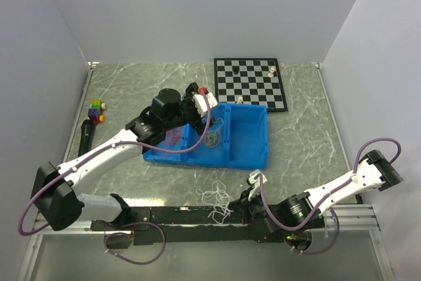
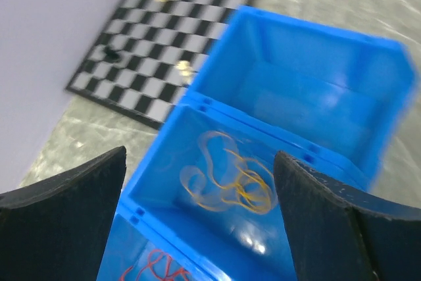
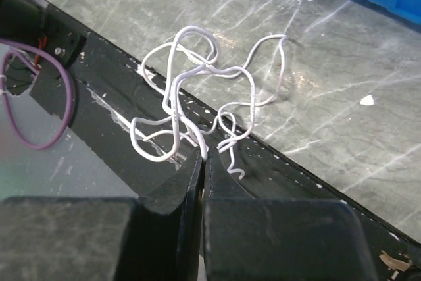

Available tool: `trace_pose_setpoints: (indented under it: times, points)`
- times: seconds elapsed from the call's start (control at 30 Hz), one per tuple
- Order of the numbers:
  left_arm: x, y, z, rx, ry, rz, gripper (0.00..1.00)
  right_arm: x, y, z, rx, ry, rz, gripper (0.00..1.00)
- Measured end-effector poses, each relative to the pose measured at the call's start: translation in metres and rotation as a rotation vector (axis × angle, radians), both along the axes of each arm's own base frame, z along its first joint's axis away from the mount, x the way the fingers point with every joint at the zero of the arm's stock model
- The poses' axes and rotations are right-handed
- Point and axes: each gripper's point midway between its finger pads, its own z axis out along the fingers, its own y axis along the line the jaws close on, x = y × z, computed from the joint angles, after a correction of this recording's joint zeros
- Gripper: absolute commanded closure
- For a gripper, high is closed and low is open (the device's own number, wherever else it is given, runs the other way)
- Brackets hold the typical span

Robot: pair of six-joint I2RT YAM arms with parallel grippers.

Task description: Untangle the cables

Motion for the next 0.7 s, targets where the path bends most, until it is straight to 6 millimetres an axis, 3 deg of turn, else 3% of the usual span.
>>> trace_pose_setpoints:
  times: [0.13, 0.3, 0.4, 0.57, 0.7]
  points:
    - [-0.039, -0.003, -0.004, 0.068, 0.044, -0.167, 0.03, 0.001, -0.002, 0.001, -0.001, -0.002, -0.001, 1.00]
    - [-0.145, -0.011, -0.015, 0.166, 0.089, -0.530, 0.03, 0.003, -0.001, 0.006, 0.011, -0.023, 0.005, 1.00]
    - [-0.189, -0.007, -0.034, 0.199, 0.135, -0.675, 0.03, 0.005, -0.001, 0.011, 0.009, -0.033, -0.002, 1.00]
    - [-0.203, 0.010, -0.091, 0.317, 0.211, -0.710, 0.01, 0.013, -0.014, 0.019, 0.000, 0.001, -0.089, 1.00]
    - [-0.204, 0.022, -0.134, 0.425, 0.234, -0.706, 0.02, 0.021, -0.032, 0.013, -0.047, 0.027, -0.172, 1.00]
